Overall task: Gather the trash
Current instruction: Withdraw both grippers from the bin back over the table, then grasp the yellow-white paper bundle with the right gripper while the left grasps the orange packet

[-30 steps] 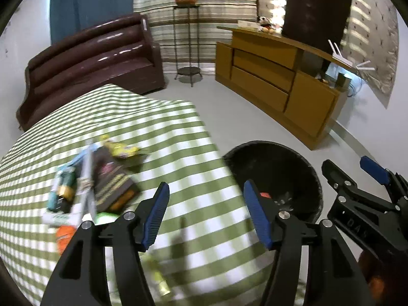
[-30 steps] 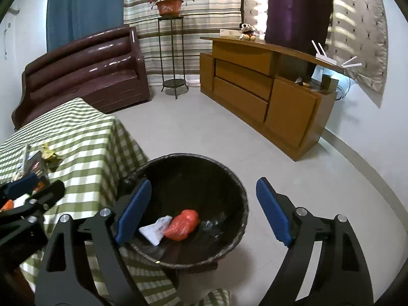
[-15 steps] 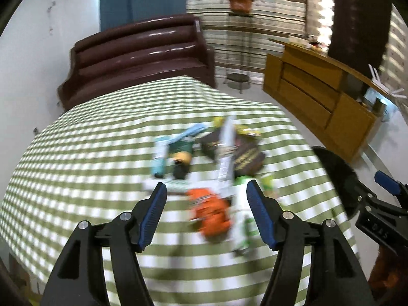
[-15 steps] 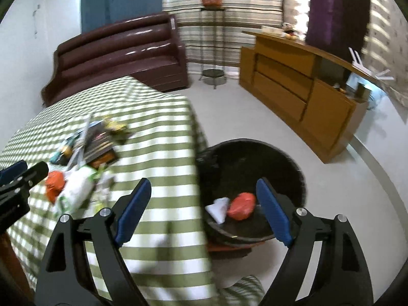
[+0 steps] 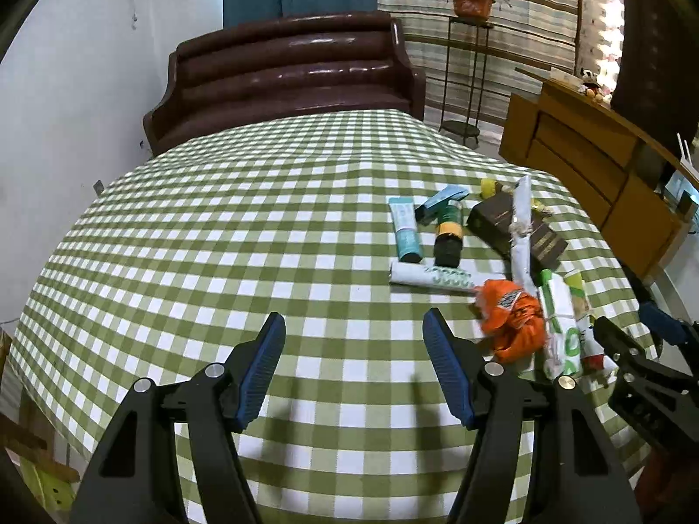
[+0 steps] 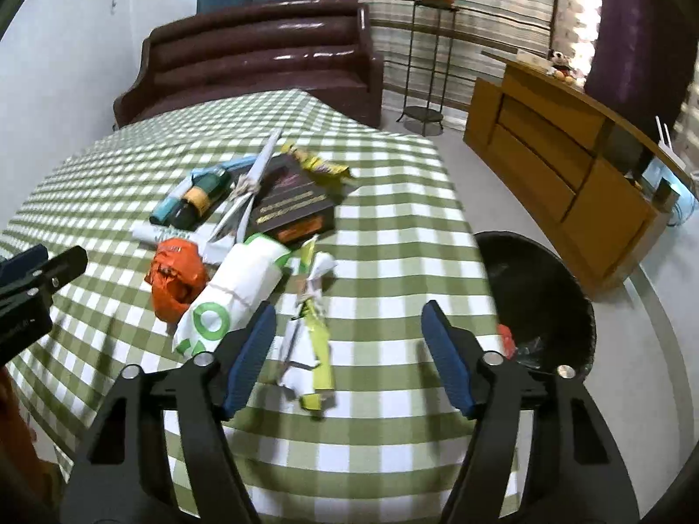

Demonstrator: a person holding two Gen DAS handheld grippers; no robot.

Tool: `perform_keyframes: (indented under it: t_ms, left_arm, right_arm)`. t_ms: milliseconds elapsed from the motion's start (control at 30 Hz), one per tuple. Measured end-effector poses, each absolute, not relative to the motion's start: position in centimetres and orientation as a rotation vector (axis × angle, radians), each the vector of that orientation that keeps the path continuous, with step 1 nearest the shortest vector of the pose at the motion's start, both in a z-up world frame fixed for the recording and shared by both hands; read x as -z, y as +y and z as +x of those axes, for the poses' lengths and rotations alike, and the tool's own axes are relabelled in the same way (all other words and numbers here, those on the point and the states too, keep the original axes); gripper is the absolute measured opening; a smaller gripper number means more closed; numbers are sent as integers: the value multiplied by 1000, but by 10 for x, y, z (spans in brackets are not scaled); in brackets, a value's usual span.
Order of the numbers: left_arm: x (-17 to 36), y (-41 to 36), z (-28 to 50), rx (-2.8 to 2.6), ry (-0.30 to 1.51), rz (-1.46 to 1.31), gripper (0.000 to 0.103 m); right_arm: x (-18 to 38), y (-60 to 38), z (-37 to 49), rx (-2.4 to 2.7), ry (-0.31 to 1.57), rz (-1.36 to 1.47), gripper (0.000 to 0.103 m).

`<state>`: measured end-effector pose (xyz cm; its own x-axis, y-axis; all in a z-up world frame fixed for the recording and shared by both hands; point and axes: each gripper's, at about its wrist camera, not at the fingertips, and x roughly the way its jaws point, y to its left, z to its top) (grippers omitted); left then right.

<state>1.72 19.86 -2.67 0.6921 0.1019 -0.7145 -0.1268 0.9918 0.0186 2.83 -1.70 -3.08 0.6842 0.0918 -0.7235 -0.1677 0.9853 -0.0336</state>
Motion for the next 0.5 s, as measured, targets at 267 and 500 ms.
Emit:
perform_keyframes:
  t_ms: [267, 500]
  left_arm:
    - [33, 191, 21, -91, 814, -46, 64]
    - [29, 170, 23, -53, 810, -44, 65]
  right_arm:
    - [44, -15, 36, -182, 861, -79, 31]
    - [39, -23, 32, -179, 838, -79, 18]
